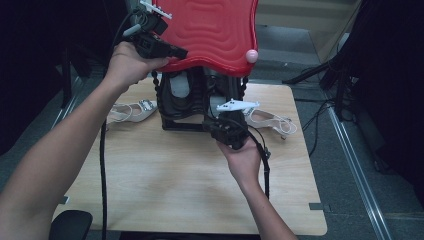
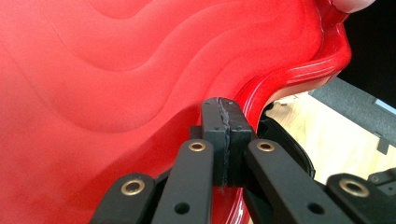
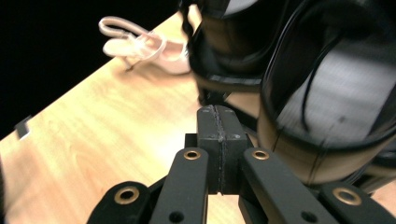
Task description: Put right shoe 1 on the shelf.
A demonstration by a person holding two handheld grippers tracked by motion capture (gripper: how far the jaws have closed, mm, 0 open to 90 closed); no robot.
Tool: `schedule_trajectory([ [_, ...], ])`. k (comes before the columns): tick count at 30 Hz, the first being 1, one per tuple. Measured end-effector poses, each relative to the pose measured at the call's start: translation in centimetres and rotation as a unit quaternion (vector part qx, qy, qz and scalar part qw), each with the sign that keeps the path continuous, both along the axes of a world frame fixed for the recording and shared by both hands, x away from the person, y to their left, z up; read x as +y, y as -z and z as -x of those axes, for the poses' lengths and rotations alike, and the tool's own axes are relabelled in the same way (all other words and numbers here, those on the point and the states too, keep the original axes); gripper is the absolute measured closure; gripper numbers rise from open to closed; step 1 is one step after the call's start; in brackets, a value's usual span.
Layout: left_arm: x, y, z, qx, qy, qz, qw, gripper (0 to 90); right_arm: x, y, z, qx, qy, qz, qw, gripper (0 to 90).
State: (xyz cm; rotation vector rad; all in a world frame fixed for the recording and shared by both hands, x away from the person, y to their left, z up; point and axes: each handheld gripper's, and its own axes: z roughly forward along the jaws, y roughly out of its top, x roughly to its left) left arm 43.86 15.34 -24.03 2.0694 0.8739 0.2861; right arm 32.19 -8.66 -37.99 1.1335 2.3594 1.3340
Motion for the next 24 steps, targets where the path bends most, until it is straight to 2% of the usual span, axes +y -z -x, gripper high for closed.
schedule_trajectory([
  [2,0.0,0.0,0.0,0.0,0.0,0.0,1.0,90.0,-0.2,0.5,0.1,0.0,0.0,0.002,1.0,90.0],
  [6,0.0,0.0,0.0,0.002,-0.001,0.001,1.0,90.0,-1.3,2.4,-0.1,0.019,-0.003,-0.002,0.9998,90.0],
  [8,0.0,0.0,0.0,0.002,-0.001,0.001,1.0,90.0,-1.7,2.9,-0.3,0.021,-0.004,0.007,0.9997,90.0],
  [10,0.0,0.0,0.0,0.002,0.0,0.001,1.0,90.0,-1.8,3.1,-0.5,0.019,-0.001,0.011,0.9997,90.0],
  [12,0.0,0.0,0.0,0.002,0.001,0.0,1.0,90.0,-2.3,3.6,-1.3,0.022,0.016,0.013,0.9995,90.0],
  [13,0.0,0.0,0.0,0.002,0.001,0.0,1.0,90.0,-2.3,3.6,-1.3,0.022,0.016,0.013,0.9995,90.0],
  [14,0.0,0.0,0.0,0.003,0.002,0.0,1.0,90.0,-2.6,3.7,-1.7,0.032,0.016,-0.001,0.9994,90.0],
  [15,0.0,0.0,0.0,0.003,0.002,0.0,1.0,90.0,-2.7,3.7,-1.8,0.035,0.015,-0.003,0.9993,90.0],
  [20,0.0,-0.1,0.0,0.002,0.001,-0.002,1.0,90.0,-2.6,3.4,-1.8,0.022,0.024,0.003,0.9995,90.0],
  [24,0.0,0.0,0.1,0.0,0.002,-0.003,1.0,90.0,-2.6,3.0,-2.8,0.02,0.037,0.008,0.9991,90.0],
])
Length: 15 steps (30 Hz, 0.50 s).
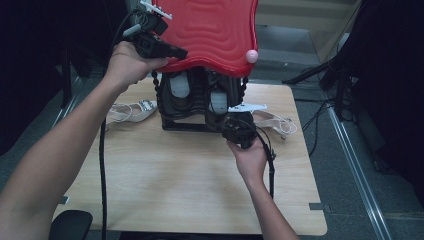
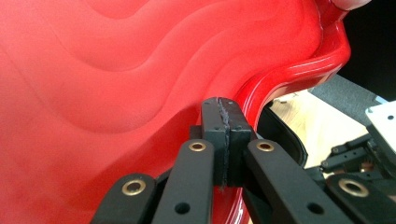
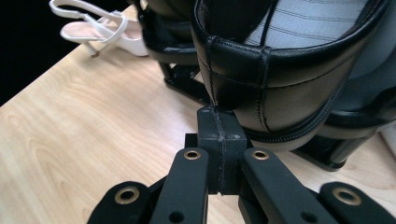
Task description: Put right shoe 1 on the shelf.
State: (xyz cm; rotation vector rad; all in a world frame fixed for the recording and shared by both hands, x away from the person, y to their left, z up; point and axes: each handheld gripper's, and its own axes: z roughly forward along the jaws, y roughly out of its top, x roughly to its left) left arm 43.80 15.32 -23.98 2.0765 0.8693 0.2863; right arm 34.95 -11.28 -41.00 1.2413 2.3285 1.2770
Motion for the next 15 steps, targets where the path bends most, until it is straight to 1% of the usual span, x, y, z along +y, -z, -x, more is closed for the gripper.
schedule_trajectory([
  [2,0.0,0.0,0.0,0.0,0.0,0.0,1.0,90.0,0.0,-0.1,-0.3,-0.003,0.004,0.002,1.0,90.0],
  [3,0.0,0.0,0.0,0.0,0.001,-0.001,1.0,90.0,0.0,-0.3,-0.8,-0.006,0.011,0.005,0.9999,90.0],
  [4,0.0,0.0,0.0,0.0,0.001,-0.001,1.0,90.0,0.0,-0.3,-0.8,-0.006,0.011,0.005,0.9999,90.0],
  [5,0.0,0.0,0.0,0.0,0.001,0.0,1.0,90.0,0.0,-0.5,-1.3,-0.011,0.018,0.005,0.9998,90.0],
  [8,0.0,0.0,0.0,-0.001,-0.001,-0.002,1.0,90.0,-0.1,-0.7,-1.9,-0.006,0.018,0.002,0.9998,90.0],
  [9,-0.1,0.0,0.0,-0.001,0.0,-0.002,1.0,90.0,0.0,-0.8,-2.0,-0.019,0.023,0.015,0.9995,90.0],
  [11,-0.1,0.0,0.0,-0.002,0.0,-0.002,1.0,90.0,0.3,-0.9,-2.3,-0.027,0.032,0.027,0.9988,90.0],
  [15,-0.1,0.0,0.0,-0.003,0.0,-0.002,1.0,90.0,0.3,-1.0,-2.9,-0.031,0.037,0.025,0.9985,90.0],
])
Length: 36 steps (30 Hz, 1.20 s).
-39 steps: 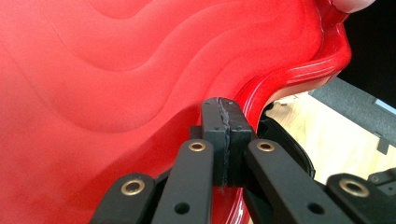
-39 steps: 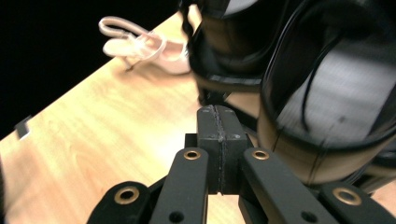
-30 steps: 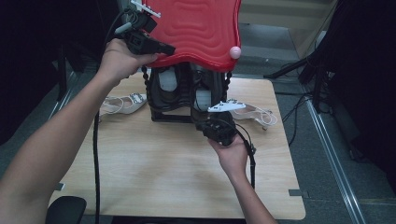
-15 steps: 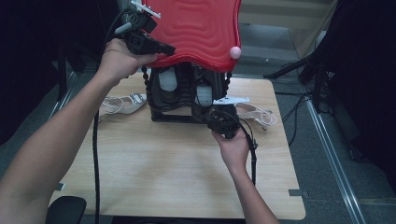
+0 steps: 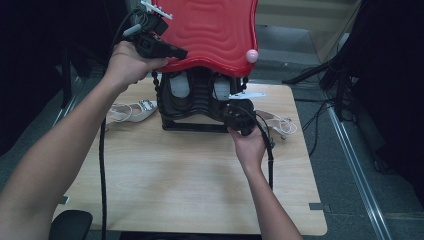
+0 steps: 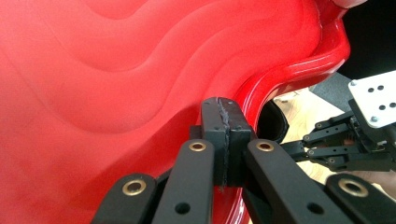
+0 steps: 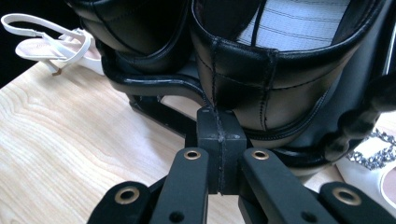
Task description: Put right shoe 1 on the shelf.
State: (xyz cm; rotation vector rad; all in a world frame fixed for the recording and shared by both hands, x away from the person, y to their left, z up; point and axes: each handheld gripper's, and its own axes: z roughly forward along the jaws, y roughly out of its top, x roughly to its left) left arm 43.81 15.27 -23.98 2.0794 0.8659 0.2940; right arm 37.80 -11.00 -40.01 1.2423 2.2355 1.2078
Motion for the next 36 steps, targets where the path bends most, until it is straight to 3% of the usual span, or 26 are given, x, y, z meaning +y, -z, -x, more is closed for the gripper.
schedule_trajectory([
  [4,0.0,0.0,0.0,0.001,0.0,0.001,1.0,90.0,0.0,-0.1,-0.4,-0.013,0.013,0.008,0.9998,90.0],
  [6,0.0,0.0,0.0,0.001,-0.001,0.002,1.0,90.0,0.1,0.2,-1.0,-0.007,0.027,0.023,0.9993,90.0],
  [9,0.0,0.0,0.0,0.002,-0.002,0.002,1.0,90.0,0.1,0.8,-1.5,0.006,0.028,0.019,0.9994,90.0],
  [11,0.1,0.0,-0.1,0.002,-0.002,0.002,1.0,90.0,-0.2,1.1,-1.4,0.013,0.021,-0.004,0.9997,90.0],
  [17,0.0,-0.1,0.0,0.001,-0.007,-0.001,1.0,90.0,-0.5,0.8,-0.4,0.018,-0.007,-0.022,0.9996,90.0],
  [20,0.1,-0.3,0.1,0.002,-0.01,0.013,0.9999,81.8,-0.6,0.6,0.8,0.022,-0.031,-0.029,0.9989,90.0],
  [21,0.5,-0.7,0.1,0.014,-0.001,0.033,0.9994,80.2,-0.7,0.5,1.6,0.02,-0.041,-0.032,0.9985,88.1],
  [23,0.7,-1.0,0.3,0.008,0.0,0.035,0.9993,77.1,-0.9,0.5,2.2,0.028,-0.05,-0.043,0.9974,84.9],
  [26,1.2,-1.5,1.0,0.007,0.006,0.044,0.999,71.2,-1.1,0.5,2.8,0.037,-0.064,-0.053,0.9959,83.5],
  [30,2.2,-1.8,2.3,0.002,0.021,0.047,0.9987,65.0,-1.3,0.7,3.9,0.033,-0.077,-0.049,0.9953,79.5],
  [36,3.7,-1.1,4.1,0.007,0.018,0.049,0.9986,60.1,-1.8,1.5,4.3,0.037,-0.084,-0.052,0.9944,73.9],
])
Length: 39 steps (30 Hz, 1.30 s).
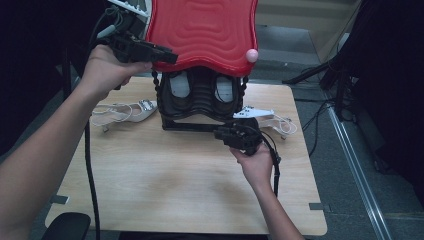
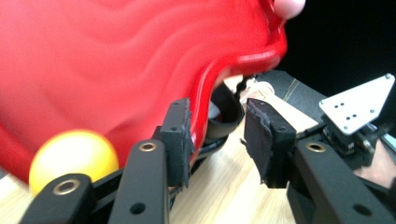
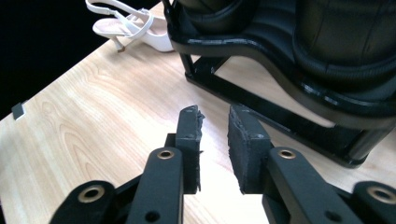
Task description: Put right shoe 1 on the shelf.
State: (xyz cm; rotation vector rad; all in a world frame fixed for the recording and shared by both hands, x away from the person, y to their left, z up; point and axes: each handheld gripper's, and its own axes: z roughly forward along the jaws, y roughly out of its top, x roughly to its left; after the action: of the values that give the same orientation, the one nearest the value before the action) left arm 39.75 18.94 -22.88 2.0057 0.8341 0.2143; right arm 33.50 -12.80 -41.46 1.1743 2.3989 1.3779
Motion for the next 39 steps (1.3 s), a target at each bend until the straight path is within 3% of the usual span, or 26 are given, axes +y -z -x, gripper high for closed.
schedule_trajectory([
  [3,0.7,0.9,1.1,0.005,-0.002,-0.001,1.0,57.2,-0.7,0.8,0.2,-0.014,-0.006,-0.001,0.9999,72.3],
  [10,1.7,2.5,2.6,0.017,-0.002,-0.001,0.9999,54.8,-1.6,1.8,0.3,-0.015,-0.016,-0.014,0.9997,73.4],
  [18,2.9,4.7,4.0,0.027,-0.009,0.003,0.9996,54.2,-1.9,2.9,0.8,0.002,-0.026,0.016,0.9995,70.0],
  [26,3.7,7.0,4.9,0.035,-0.009,0.013,0.9993,54.1,-2.9,3.9,1.0,0.013,-0.024,0.0,0.9996,65.0],
  [27,3.9,7.4,5.0,0.038,-0.009,0.014,0.9991,54.2,-3.3,4.3,0.9,0.034,-0.027,-0.016,0.999,65.0],
  [28,4.0,7.8,5.0,0.04,-0.01,0.013,0.9991,54.2,-3.3,4.3,0.9,0.034,-0.027,-0.016,0.999,65.0],
  [29,4.2,8.3,5.1,0.041,-0.012,0.012,0.999,54.7,-3.7,4.8,0.8,0.051,-0.024,-0.025,0.9981,64.5],
  [32,4.6,10.2,5.2,0.044,-0.021,0.005,0.9988,56.4,-4.3,5.0,0.8,0.053,-0.018,-0.036,0.9978,64.8],
  [33,4.6,10.2,5.2,0.044,-0.021,0.005,0.9988,57.5,-4.3,5.0,0.8,0.053,-0.018,-0.036,0.9978,64.8],
  [36,4.8,11.9,5.1,0.055,-0.019,0.006,0.9983,58.9,-4.7,5.0,1.0,0.041,-0.015,-0.034,0.9985,65.0],
  [37,4.9,12.4,4.9,0.061,-0.02,0.005,0.9979,60.2,-4.8,4.9,1.3,0.014,-0.005,-0.025,0.9996,63.9],
  [39,4.9,13.7,4.7,0.069,-0.019,0.004,0.9974,61.3,-5.0,4.9,1.6,0.0,0.003,-0.024,0.9997,63.0],
])
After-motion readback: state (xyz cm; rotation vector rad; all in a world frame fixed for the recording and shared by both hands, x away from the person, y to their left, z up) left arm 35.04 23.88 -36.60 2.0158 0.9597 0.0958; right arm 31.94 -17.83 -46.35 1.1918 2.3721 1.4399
